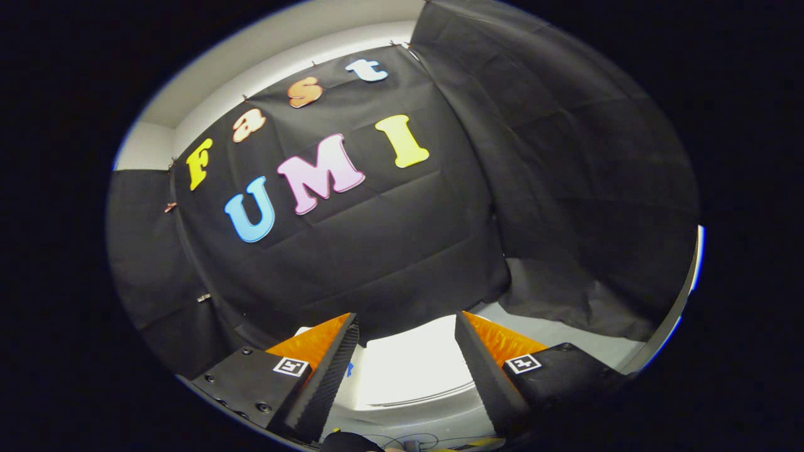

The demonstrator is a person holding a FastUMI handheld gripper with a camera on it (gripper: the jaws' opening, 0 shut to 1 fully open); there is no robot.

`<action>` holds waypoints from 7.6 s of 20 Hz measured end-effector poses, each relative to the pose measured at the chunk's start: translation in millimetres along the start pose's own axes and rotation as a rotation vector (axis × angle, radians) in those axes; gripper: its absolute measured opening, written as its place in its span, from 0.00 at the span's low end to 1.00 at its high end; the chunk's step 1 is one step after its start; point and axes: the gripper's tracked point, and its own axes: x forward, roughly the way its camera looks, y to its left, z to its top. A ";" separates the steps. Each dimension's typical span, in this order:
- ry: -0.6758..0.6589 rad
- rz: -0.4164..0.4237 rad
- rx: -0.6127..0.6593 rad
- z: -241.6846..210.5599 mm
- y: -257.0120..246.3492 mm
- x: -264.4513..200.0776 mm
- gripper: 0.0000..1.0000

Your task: Open the toilet lid.

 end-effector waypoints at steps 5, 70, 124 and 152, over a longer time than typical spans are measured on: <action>0.068 -0.060 0.093 -22.7 -53.4 36.6 0.97; 0.160 -0.086 0.027 -103.6 -36.2 139.2 0.05; 0.109 0.308 -0.654 -196.0 343.8 91.4 0.06; -0.219 0.303 -0.466 44.1 236.4 -106.8 0.98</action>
